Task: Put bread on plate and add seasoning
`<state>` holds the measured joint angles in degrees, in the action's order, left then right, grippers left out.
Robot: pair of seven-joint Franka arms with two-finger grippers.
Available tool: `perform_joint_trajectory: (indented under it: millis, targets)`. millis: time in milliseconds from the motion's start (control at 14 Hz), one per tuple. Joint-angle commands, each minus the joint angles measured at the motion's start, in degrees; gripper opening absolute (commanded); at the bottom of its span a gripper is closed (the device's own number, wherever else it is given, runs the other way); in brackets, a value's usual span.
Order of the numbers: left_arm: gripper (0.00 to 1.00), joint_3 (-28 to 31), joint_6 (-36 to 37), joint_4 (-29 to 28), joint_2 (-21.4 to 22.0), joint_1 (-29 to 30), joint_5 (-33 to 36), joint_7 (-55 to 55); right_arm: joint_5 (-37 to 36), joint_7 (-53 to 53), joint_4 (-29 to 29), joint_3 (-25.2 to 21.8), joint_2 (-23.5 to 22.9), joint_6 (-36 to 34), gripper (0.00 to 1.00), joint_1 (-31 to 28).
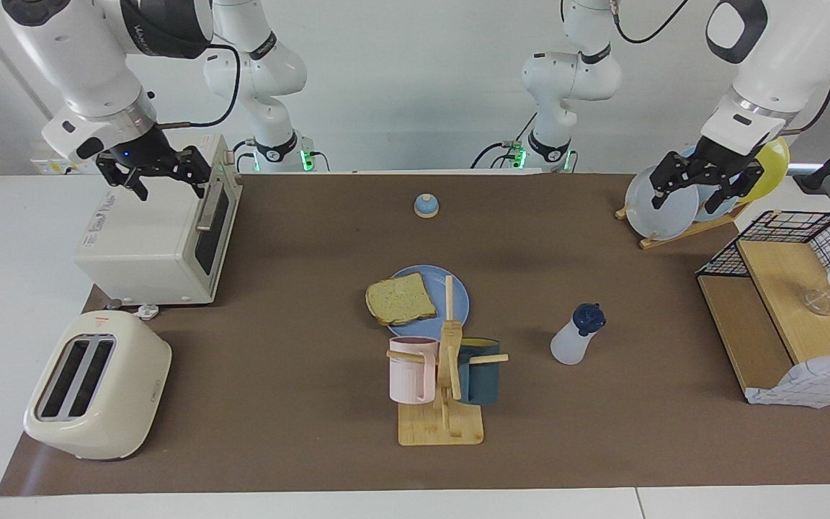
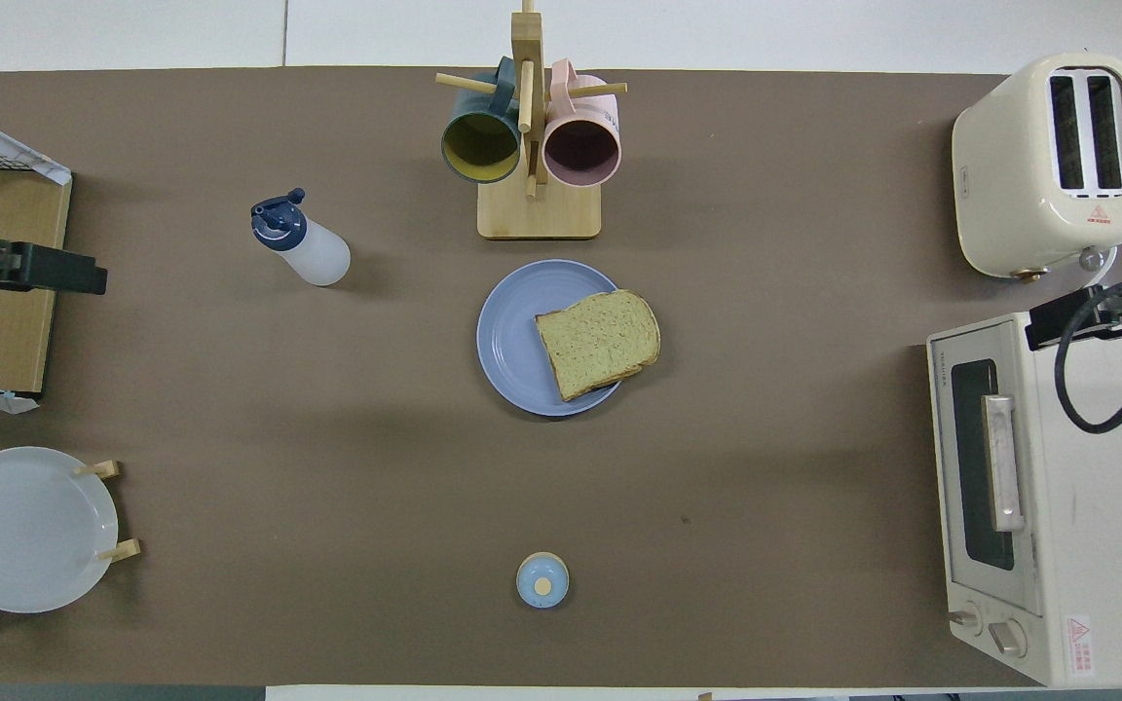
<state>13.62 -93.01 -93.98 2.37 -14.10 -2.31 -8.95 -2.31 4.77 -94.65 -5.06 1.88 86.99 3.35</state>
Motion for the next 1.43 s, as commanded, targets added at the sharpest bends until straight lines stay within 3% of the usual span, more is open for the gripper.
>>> perform_joint_trajectory:
  millis: [0,143,570,713,998,1212,1355]
  targets:
    - [1.0,-0.78,5.73,3.19,-0.62,0.56,2.22,-0.8,0.2,0.95,-0.71,0.22,0.49,0.37,1.0,-0.54]
    - [1.0,-1.05,5.3,1.45,1.48,-0.13,2.23,-1.59,0.2,0.95,-0.71,0.23,0.58,0.37,1.0,-0.54]
    - [1.0,-1.75,5.21,0.56,1.76,-1.81,2.4,-0.81,0.2,0.86,-0.71,0.23,0.58,0.37,1.0,-0.54]
    - [1.0,-3.32,4.69,1.43,1.67,0.29,2.4,-0.19,0.2,0.95,-0.71,0.23,0.58,0.37,1.0,-0.62]
    - [1.0,-15.96,3.89,3.44,0.53,12.92,2.05,1.04,0.2,0.95,-0.71,0.23,0.58,0.37,1.0,-0.54]
    - [1.0,-17.4,9.85,9.84,-3.16,15.86,0.39,1.04,0.2,0.95,-0.71,0.23,0.58,0.37,1.0,-0.54]
    - [1.0,-16.87,11.01,12.16,-2.99,15.33,0.29,1.13,0.2,0.95,-0.71,0.23,0.58,0.37,1.0,-0.54]
